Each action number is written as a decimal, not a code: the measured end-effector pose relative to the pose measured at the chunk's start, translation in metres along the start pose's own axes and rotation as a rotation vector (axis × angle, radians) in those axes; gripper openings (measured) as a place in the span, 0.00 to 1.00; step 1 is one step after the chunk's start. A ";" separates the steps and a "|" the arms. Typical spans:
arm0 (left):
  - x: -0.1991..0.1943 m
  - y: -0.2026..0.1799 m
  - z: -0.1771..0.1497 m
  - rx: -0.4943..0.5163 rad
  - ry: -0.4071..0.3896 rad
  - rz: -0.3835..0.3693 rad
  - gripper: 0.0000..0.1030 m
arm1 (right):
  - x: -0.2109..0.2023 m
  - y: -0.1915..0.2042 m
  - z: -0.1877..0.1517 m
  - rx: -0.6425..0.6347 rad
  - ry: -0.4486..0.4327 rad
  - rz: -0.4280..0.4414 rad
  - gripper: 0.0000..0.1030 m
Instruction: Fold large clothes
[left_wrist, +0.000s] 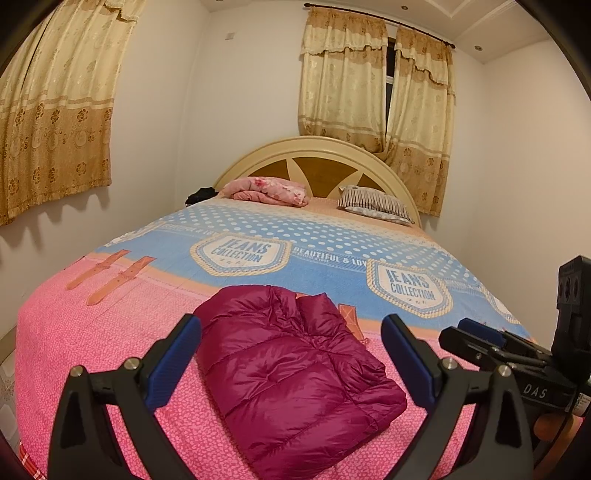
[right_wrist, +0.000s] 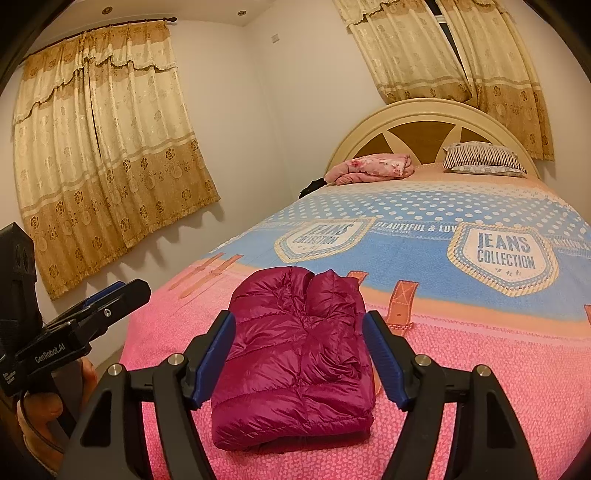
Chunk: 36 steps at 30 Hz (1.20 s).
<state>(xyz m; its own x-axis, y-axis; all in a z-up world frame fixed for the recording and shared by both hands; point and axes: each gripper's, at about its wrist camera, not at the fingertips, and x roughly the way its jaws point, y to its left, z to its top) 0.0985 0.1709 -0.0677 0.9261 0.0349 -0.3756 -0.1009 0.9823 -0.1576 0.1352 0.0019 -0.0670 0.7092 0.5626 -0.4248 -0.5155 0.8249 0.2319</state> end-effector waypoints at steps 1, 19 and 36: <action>-0.001 -0.001 0.000 0.003 -0.001 0.003 1.00 | -0.001 0.000 0.000 0.000 -0.001 -0.001 0.70; -0.008 -0.006 0.007 0.039 -0.031 0.020 1.00 | -0.007 -0.003 -0.002 0.007 -0.029 -0.001 0.70; 0.001 -0.004 0.004 0.071 -0.023 0.041 1.00 | -0.007 -0.002 -0.004 -0.001 -0.020 0.003 0.70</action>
<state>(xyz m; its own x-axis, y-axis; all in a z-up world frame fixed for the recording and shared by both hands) 0.1008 0.1680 -0.0638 0.9298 0.0792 -0.3595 -0.1139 0.9905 -0.0765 0.1296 -0.0038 -0.0683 0.7173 0.5661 -0.4061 -0.5184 0.8231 0.2318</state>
